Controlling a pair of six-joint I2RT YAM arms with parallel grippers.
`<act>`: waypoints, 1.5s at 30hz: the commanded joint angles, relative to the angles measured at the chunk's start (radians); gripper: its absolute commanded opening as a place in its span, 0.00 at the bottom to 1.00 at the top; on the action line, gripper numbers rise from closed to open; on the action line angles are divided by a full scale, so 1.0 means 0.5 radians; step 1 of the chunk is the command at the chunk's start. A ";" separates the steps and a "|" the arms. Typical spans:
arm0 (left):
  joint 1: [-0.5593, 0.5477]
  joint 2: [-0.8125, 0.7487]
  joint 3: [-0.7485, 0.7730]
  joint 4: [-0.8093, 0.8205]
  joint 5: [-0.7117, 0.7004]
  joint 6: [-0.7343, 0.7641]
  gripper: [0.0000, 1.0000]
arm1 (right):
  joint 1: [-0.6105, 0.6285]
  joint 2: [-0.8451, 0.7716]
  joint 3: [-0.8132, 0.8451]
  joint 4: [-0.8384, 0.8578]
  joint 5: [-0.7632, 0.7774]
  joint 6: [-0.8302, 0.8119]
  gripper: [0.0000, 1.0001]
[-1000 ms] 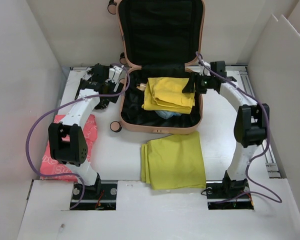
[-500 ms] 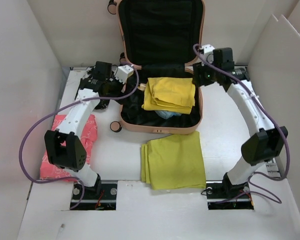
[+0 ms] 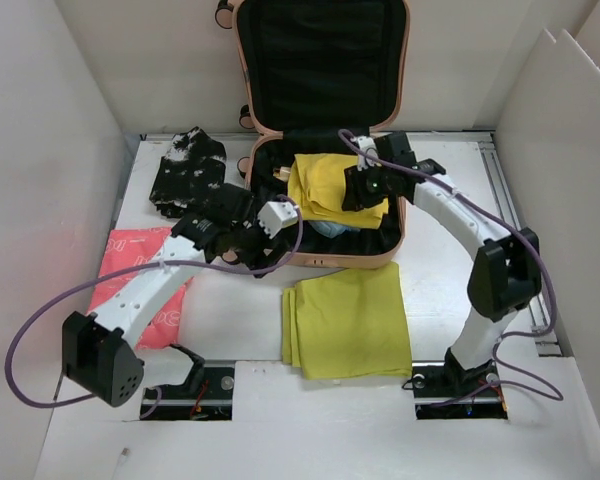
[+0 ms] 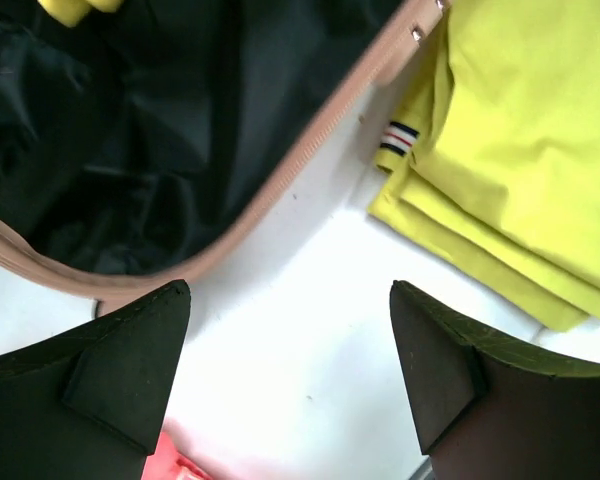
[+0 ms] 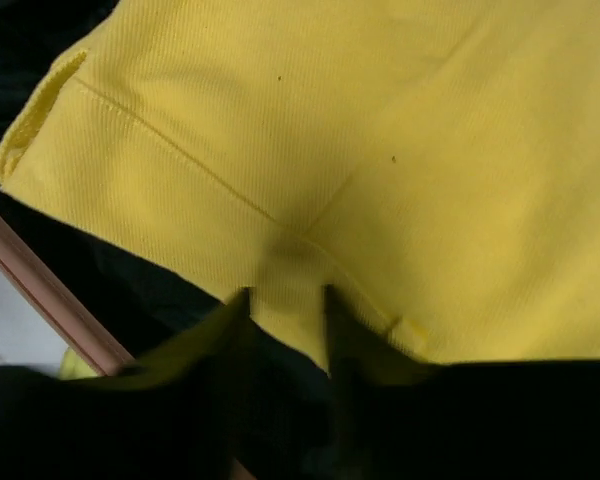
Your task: Pack the luggage
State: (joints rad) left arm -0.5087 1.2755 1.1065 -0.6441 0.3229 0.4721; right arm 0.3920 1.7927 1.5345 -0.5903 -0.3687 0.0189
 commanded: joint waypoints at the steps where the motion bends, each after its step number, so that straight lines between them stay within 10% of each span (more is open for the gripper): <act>1: 0.002 -0.170 -0.123 0.043 0.054 -0.079 0.77 | -0.017 -0.256 0.106 -0.110 0.194 -0.013 0.48; 5: -0.017 -0.274 -0.234 0.113 0.097 -0.079 0.78 | -0.038 -0.600 -0.010 -0.322 0.479 0.100 1.00; 20: -0.247 -0.057 -0.345 0.408 0.333 -0.361 0.79 | -0.265 -1.490 -1.807 0.094 0.333 0.585 1.00; 32: -0.247 -0.053 -0.345 0.426 0.183 -0.361 0.79 | -0.361 -0.966 -2.256 0.831 -0.226 0.481 1.00; 40: -0.228 -0.072 -0.326 0.426 0.155 -0.361 0.80 | -0.361 -1.042 -2.412 0.953 -0.281 0.462 0.70; 45: -0.170 -0.072 -0.308 0.426 0.155 -0.361 0.80 | -0.361 -1.042 -2.480 0.999 -0.300 0.426 0.70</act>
State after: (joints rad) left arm -0.6113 1.2701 0.9245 -0.4450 0.4015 0.2977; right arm 0.2016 1.2243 0.3744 0.0345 -0.5323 0.2581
